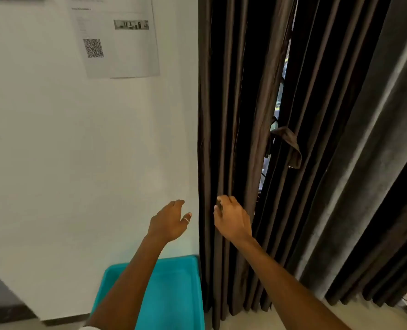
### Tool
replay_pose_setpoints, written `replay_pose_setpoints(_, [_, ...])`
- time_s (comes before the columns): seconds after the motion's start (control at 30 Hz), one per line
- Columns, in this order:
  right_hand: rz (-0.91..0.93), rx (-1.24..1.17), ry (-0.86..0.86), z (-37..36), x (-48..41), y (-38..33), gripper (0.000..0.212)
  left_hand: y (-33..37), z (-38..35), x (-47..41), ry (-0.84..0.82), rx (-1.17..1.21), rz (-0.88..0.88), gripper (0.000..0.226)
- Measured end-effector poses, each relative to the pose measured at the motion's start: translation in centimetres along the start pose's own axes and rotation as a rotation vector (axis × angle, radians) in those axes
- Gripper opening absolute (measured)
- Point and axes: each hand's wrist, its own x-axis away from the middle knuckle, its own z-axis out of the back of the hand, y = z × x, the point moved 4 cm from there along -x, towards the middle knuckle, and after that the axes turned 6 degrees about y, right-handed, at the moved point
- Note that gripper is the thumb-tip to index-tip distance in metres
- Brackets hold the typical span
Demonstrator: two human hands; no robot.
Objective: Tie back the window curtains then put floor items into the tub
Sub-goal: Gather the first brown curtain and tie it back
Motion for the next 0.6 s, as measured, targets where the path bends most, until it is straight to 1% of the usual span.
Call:
replay_pose_setpoints(0.07, [-0.032, -0.070, 0.018, 0.0, -0.3, 0.8, 0.032, 0.5, -0.4, 0.1, -0.001, 0.048, 0.040, 0.057])
replay_pose_setpoints(0.2, [-0.044, -0.101, -0.025, -0.7, -0.7, 0.4, 0.039, 1.1, -1.0, 0.0, -0.019, 0.167, 0.116, 0.048])
replay_pose_setpoints(0.33, [-0.089, -0.124, -0.005, -1.4, -1.8, -0.2, 0.044, 1.3, -0.6, -0.8, 0.003, 0.315, 0.149, 0.039])
replay_pose_setpoints(0.5, [-0.206, -0.061, 0.003, -2.2, -3.3, -0.4, 0.052, 0.5, -0.3, -2.4, 0.021, 0.381, 0.121, 0.032])
replay_pose_setpoints(0.6, [-0.250, -0.042, 0.012, -2.7, -4.6, -0.7, 0.051, 0.1, -0.4, -3.4, 0.024, 0.423, 0.091, 0.030])
